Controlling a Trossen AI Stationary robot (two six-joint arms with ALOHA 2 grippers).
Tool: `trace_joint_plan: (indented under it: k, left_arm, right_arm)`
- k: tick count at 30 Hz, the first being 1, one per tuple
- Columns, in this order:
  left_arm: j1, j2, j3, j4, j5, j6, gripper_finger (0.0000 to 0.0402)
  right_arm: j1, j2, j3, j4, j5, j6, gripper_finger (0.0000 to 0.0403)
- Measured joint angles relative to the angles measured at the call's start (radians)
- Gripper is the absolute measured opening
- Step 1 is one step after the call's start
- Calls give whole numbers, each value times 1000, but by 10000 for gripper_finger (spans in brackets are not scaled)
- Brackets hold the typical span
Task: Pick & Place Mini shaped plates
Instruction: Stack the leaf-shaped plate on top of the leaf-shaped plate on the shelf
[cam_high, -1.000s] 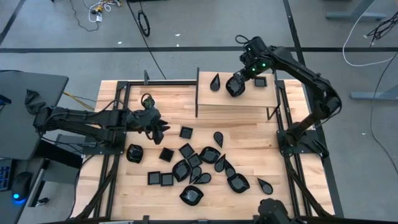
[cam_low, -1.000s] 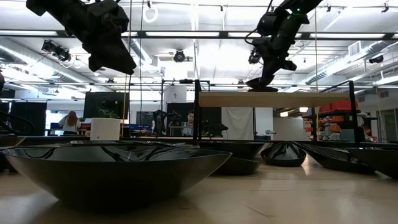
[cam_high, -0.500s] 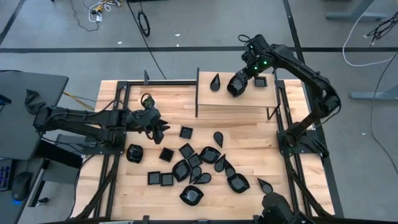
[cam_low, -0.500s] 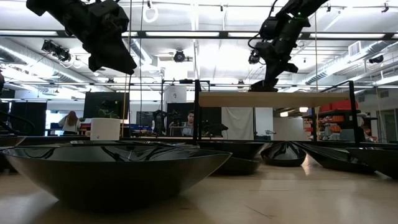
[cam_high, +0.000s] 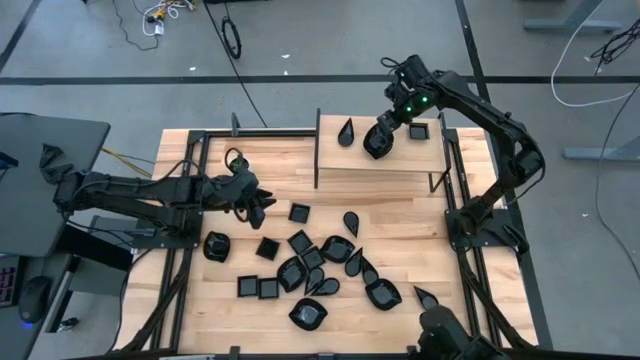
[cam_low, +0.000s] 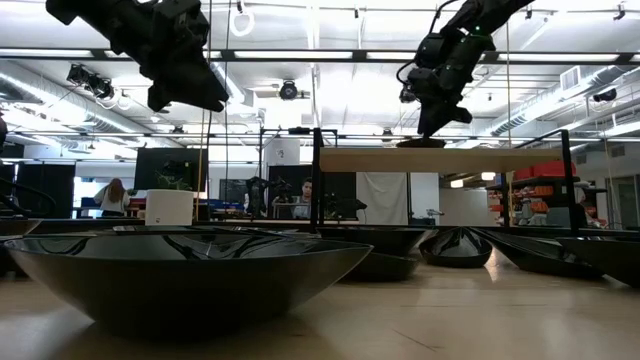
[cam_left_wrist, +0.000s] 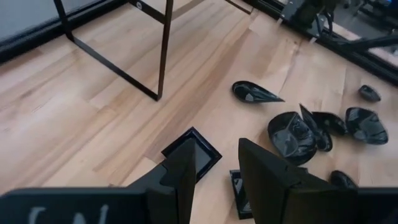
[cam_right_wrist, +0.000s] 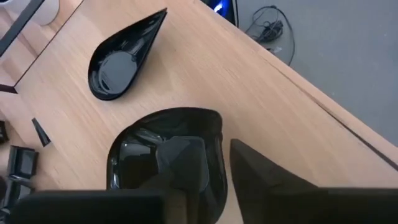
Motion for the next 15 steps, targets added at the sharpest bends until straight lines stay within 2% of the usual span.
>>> trace_joint_plan:
  k: [4,7,10,15]
  left_arm:
    - [0,0,0,-1,0,-26,126]
    - [0,0,0,-1,-3,-48,126]
    - [0,0,0,-1,-3,-52,126]
    - [0,0,0,-1,-18,-51,126]
  right_arm:
    - [-1,-26,0,-3,1,13,131]
    - [4,-37,0,-23,-61,15,134]
    - [11,-38,-8,-33,-83,2,106]
    - [1,-32,-106,83,-49,47,16]
